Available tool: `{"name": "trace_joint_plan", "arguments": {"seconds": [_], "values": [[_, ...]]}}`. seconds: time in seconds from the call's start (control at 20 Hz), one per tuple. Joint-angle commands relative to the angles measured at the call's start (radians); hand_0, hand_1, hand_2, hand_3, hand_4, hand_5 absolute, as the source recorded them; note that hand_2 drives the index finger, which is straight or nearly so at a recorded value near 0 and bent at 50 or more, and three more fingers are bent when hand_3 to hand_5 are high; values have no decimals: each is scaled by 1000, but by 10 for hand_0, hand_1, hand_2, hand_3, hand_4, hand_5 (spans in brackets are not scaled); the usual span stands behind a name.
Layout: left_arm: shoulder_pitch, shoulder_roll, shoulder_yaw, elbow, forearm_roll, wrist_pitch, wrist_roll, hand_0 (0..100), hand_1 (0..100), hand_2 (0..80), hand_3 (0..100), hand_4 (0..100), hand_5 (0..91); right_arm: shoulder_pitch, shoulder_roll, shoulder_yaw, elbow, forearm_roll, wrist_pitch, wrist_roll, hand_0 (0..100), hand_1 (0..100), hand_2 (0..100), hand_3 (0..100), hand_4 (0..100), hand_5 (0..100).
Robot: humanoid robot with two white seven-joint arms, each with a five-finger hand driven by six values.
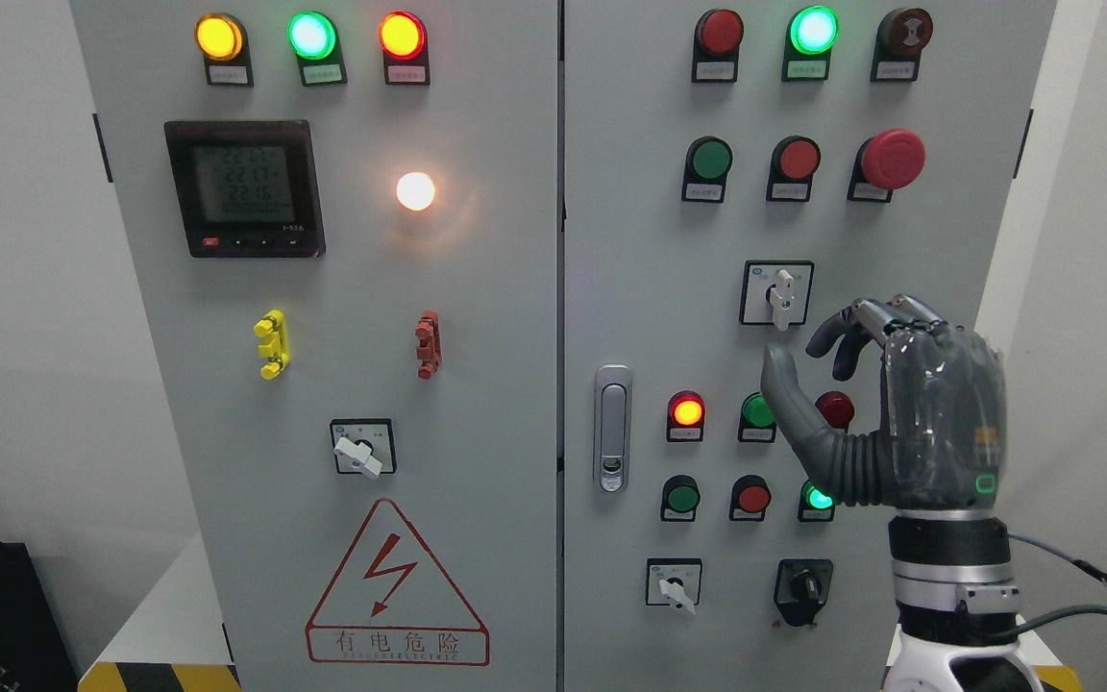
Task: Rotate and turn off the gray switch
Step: 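Open the right fingers and pull the hand back from the switch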
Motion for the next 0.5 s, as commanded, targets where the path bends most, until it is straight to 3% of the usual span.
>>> {"name": "trace_joint_plan", "arguments": {"seconds": [0.0,0.15,0.25,0.45], "values": [[0,0,32,23,-8,1,6,120,389,0,0,0,0,72,-8,-49,-77,0,-44,1,436,324,374,430,265,264],[0,0,32,23,-8,1,6,120,389,0,0,0,0,97,-13,-68,-97,0,-73,10,456,260,178,236,102,76],[0,0,32,23,-8,1,4,120,389,0,0,0,0,111,-24,-76,-103,0,-87,12,396,258,107,168,39,6],[0,0,32,23,-8,1,4,120,389,0,0,0,0,126,-21,-96,-106,-2,-105,6,337,273,63,100,0,0]]}}
